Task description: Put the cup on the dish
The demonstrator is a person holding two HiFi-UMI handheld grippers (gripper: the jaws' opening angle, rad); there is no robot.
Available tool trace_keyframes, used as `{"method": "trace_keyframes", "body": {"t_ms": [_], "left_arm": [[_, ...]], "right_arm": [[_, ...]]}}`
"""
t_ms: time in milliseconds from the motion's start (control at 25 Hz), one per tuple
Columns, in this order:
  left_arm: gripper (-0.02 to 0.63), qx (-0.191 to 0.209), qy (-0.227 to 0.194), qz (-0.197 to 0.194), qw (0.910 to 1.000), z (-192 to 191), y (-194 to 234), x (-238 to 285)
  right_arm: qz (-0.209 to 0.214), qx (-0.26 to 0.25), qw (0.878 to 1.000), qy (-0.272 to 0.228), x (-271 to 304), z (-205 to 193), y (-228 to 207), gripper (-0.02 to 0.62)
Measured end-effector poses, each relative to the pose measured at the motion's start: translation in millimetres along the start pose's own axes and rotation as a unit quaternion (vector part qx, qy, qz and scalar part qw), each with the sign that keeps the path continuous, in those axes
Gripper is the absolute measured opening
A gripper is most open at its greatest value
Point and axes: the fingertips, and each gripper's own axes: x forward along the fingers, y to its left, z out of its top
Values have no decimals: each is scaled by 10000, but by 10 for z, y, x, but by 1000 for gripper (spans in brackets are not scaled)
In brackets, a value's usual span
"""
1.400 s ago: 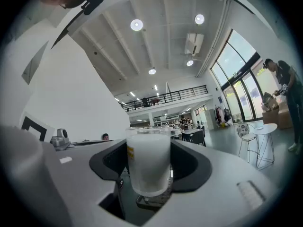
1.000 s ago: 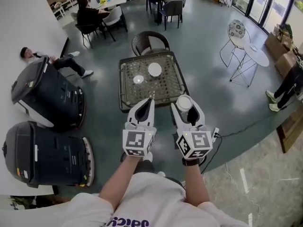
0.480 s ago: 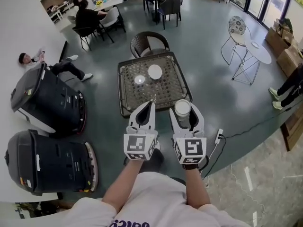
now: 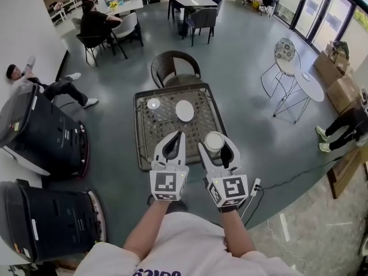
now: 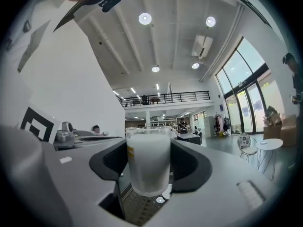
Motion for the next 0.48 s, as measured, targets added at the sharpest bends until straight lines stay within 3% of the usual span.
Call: {"method": "trace_keyframes", "body": {"t_ms": [240, 480], "left_arm": [[3, -326, 44, 230, 9992, -115, 734, 538], [3, -502, 303, 332, 9977, -413, 1000, 982]], "right_arm": [[230, -159, 9996, -16, 845, -17, -80, 256], [408, -16, 9987, 295, 1396, -324, -278, 258]]}}
